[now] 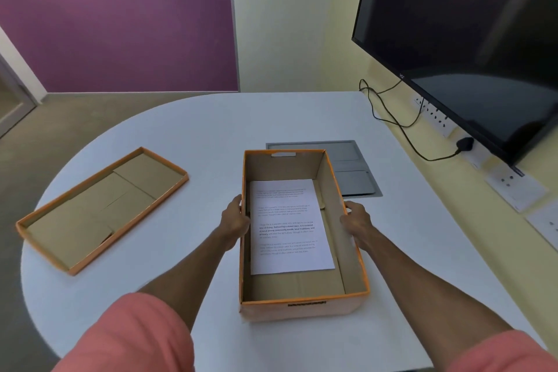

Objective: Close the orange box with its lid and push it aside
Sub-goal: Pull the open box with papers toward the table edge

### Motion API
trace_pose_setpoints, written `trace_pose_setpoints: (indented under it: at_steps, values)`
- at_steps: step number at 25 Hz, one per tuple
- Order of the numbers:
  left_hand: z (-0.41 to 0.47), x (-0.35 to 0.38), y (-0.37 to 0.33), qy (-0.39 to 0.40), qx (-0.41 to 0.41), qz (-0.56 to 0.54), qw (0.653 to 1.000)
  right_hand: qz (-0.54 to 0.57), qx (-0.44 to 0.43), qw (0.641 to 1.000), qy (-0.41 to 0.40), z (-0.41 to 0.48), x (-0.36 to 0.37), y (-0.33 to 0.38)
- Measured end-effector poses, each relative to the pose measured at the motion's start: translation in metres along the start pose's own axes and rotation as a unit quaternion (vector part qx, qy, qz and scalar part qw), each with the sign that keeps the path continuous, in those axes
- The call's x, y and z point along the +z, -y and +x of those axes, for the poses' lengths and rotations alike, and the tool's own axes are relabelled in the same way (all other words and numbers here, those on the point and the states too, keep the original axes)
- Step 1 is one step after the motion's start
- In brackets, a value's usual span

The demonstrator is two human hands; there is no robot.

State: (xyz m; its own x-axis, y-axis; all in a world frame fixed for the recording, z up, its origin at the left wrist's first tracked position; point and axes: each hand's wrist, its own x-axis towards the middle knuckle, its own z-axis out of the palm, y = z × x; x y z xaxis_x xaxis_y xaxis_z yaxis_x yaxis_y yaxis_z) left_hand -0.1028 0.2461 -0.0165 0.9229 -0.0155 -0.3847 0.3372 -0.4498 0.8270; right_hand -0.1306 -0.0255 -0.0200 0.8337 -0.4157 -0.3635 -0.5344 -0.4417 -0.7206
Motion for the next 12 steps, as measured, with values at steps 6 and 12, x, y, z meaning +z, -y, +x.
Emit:
trace_pose_setpoints:
  at_steps: [6,12]
  values:
    - [-0.024,0.008,0.025,0.007,-0.004,-0.001,1.0,-0.023,0.019,1.0,0.006,-0.02,0.008,-0.018]
    - [-0.027,0.016,0.033,0.002,-0.012,0.028,1.0,-0.041,0.017,0.999,0.028,-0.022,0.009,-0.025]
